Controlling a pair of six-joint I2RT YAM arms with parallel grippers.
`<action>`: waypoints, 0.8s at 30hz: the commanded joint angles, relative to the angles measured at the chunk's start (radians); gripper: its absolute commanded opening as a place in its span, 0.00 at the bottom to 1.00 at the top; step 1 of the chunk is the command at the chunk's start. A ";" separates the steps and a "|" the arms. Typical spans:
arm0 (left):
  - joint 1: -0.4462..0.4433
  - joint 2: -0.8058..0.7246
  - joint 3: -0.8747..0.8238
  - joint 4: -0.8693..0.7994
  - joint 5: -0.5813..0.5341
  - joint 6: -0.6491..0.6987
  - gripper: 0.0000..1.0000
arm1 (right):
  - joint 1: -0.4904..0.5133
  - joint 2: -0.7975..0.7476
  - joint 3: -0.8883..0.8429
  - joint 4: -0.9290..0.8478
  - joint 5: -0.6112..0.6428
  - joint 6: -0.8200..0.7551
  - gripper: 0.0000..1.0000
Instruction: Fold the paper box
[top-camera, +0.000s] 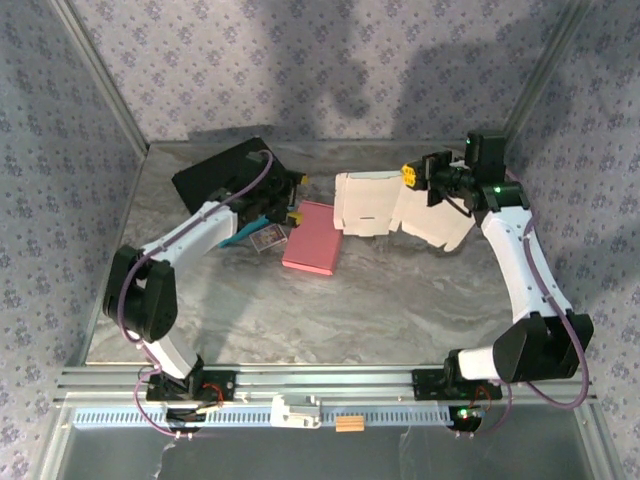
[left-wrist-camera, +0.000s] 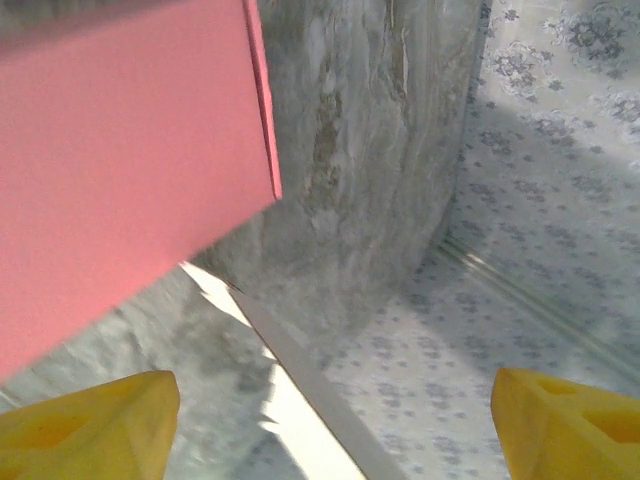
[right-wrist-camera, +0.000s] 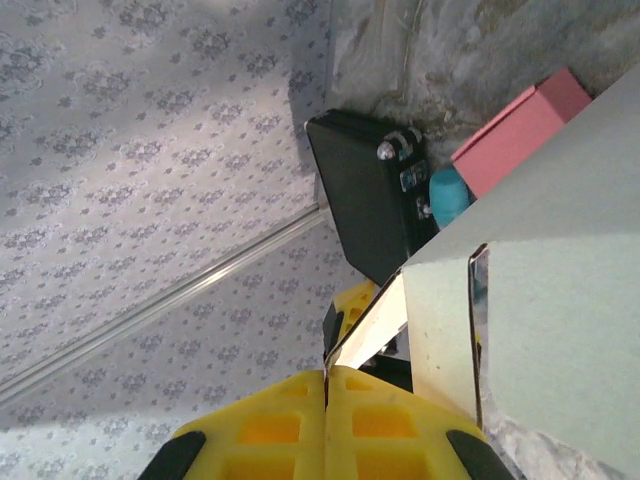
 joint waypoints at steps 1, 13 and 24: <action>-0.036 -0.053 -0.020 0.109 -0.035 -0.332 0.82 | 0.025 -0.019 0.026 -0.012 -0.005 0.063 0.00; -0.103 0.095 0.044 0.221 -0.063 -0.528 0.81 | 0.057 -0.083 -0.055 0.057 -0.006 0.135 0.00; -0.142 0.136 0.021 0.338 -0.197 -0.611 0.36 | -0.010 -0.132 -0.078 0.044 -0.043 0.130 0.00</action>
